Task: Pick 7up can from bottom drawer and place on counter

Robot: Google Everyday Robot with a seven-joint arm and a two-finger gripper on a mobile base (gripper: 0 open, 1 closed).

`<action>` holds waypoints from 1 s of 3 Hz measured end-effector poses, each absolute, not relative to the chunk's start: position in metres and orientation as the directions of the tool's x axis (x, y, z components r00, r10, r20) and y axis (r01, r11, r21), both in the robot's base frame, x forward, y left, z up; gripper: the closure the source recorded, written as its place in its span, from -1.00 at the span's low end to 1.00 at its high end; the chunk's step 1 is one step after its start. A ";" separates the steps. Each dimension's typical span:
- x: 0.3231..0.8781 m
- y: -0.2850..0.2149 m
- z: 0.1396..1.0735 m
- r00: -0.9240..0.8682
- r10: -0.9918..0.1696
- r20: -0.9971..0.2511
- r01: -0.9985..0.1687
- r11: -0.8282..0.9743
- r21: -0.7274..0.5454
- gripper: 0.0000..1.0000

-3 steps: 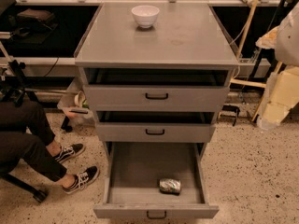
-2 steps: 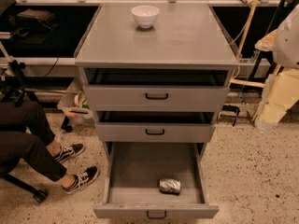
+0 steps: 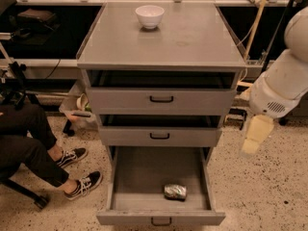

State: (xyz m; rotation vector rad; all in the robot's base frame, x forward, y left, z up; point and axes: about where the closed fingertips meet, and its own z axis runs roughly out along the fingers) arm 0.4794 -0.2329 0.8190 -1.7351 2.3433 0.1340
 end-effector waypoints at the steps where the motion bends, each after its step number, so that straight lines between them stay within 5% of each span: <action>1: 0.481 -0.228 0.730 -0.274 -0.936 -0.221 -0.962 0.265 0.070 -1.00; 3: 0.475 -0.245 0.606 -0.322 -0.936 -0.141 -0.923 0.278 0.265 -1.00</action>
Offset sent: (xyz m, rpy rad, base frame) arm -0.0025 -0.0037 -0.2403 0.0142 0.3796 0.0615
